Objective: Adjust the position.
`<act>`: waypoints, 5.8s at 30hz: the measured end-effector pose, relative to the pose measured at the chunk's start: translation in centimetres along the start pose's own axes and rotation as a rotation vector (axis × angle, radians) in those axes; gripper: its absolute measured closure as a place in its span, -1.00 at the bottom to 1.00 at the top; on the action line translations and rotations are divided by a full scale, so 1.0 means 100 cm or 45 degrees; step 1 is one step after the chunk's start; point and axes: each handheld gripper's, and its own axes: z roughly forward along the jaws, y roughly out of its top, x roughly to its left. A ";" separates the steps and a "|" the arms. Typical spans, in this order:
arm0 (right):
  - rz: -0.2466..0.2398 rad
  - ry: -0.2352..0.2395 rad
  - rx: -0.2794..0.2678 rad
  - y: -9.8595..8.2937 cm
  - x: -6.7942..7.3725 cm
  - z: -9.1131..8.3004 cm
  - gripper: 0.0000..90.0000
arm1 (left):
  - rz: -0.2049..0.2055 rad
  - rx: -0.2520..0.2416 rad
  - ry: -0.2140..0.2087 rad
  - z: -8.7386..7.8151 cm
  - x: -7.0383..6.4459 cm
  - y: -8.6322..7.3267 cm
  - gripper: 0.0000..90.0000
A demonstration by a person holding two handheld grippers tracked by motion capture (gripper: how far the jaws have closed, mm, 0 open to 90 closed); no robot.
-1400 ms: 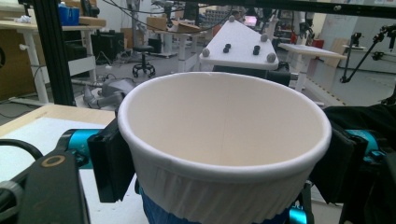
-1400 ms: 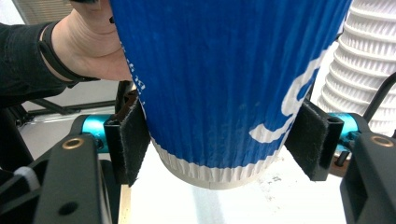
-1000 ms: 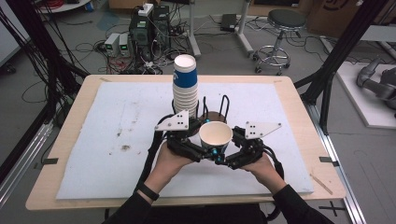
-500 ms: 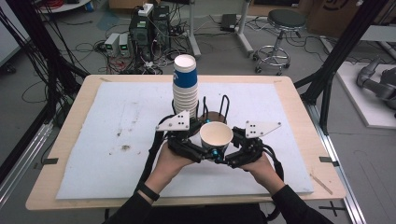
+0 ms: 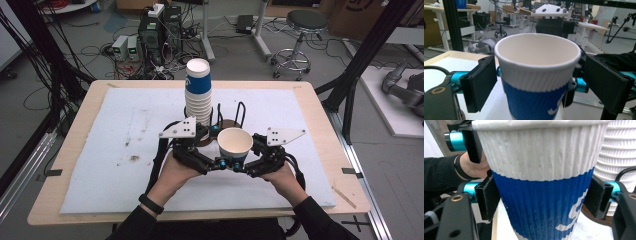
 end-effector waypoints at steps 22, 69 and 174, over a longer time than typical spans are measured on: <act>0.013 -0.034 -0.071 0.005 -0.003 -0.011 -0.43 | 0.008 0.065 0.057 -0.005 0.001 -0.024 -0.73; 0.014 -0.003 -0.075 0.008 0.009 -0.002 -0.54 | 0.020 0.163 0.021 0.027 -0.004 -0.043 -0.33; -0.009 -0.222 -0.094 0.004 -0.010 -0.032 -0.54 | 0.071 0.133 0.423 -0.095 0.005 -0.045 -0.66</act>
